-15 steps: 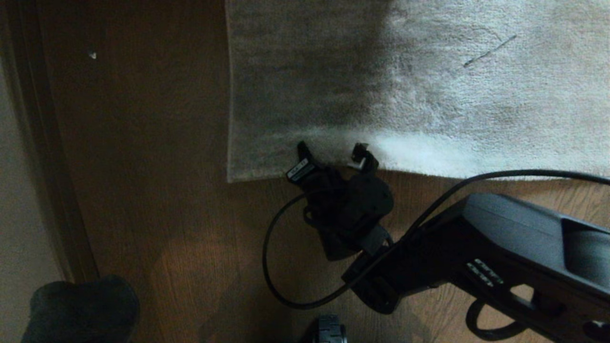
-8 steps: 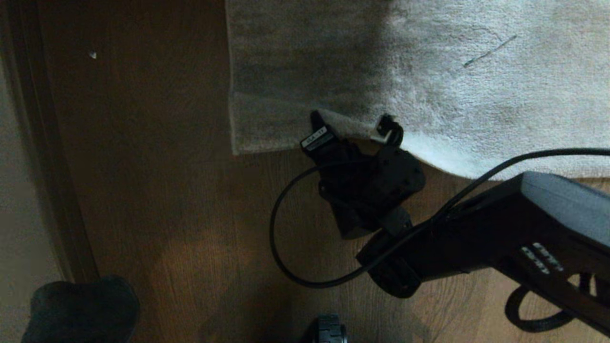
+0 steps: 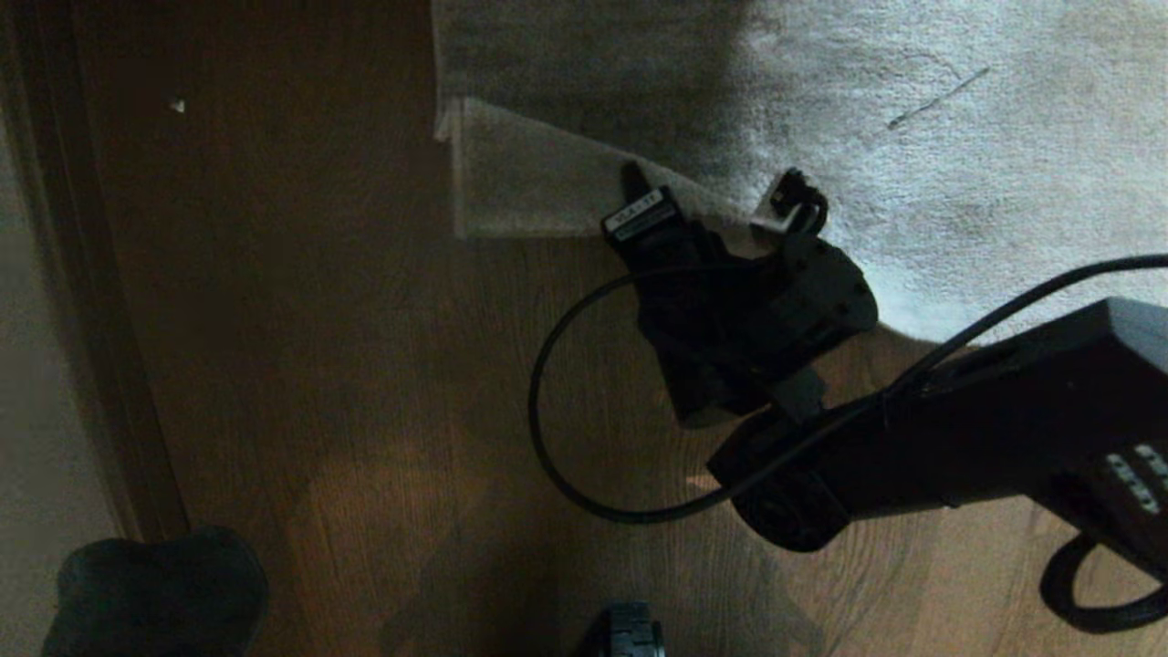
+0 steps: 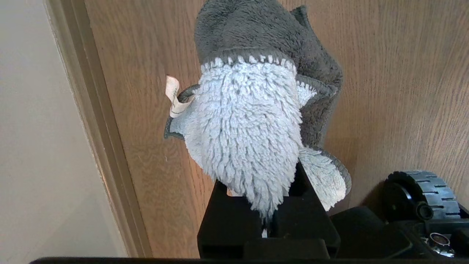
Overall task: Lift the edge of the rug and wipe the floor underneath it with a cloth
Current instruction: Lift up the carpet
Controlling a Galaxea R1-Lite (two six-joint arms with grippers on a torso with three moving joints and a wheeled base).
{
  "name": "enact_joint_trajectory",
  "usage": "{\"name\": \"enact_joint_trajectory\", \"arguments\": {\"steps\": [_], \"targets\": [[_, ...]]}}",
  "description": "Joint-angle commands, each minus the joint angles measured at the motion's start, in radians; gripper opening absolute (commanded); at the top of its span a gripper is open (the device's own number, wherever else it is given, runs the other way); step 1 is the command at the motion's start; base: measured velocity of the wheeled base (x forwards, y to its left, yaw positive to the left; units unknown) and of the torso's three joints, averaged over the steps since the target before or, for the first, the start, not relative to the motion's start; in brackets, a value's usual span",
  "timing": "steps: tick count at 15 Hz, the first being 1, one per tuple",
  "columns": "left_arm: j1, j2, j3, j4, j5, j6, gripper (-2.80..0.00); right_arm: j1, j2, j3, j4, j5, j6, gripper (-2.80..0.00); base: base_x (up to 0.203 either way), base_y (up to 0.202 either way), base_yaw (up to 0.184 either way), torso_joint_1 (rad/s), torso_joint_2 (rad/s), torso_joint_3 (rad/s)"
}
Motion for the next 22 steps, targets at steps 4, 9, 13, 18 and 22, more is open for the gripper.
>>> {"name": "enact_joint_trajectory", "arguments": {"steps": [4,9,13,18,22], "targets": [[0.0,0.0,0.0,0.0,0.0,0.0,-2.8,-0.061,-0.053,0.001,-0.048,-0.004,0.003,-2.8,0.0,0.0,0.0,0.0,0.0,0.0],[0.0,0.0,0.0,0.0,0.0,0.0,-2.8,-0.075,-0.058,-0.007,-0.048,-0.004,0.006,-2.8,0.0,0.0,0.0,0.0,0.0,0.0],[0.0,0.0,0.0,0.0,0.0,0.0,-2.8,-0.085,-0.082,-0.005,-0.048,-0.001,0.007,-2.8,0.0,0.0,0.0,0.0,0.0,0.0],[0.0,0.0,0.0,0.0,0.0,0.0,-2.8,-0.086,-0.084,-0.017,-0.048,-0.001,0.01,-2.8,0.0,0.0,0.0,0.0,0.0,0.0],[0.0,0.0,0.0,0.0,0.0,0.0,-2.8,-0.085,-0.104,-0.035,-0.048,0.0,0.055,-2.8,0.0,0.0,0.0,0.0,0.0,0.0]]}}
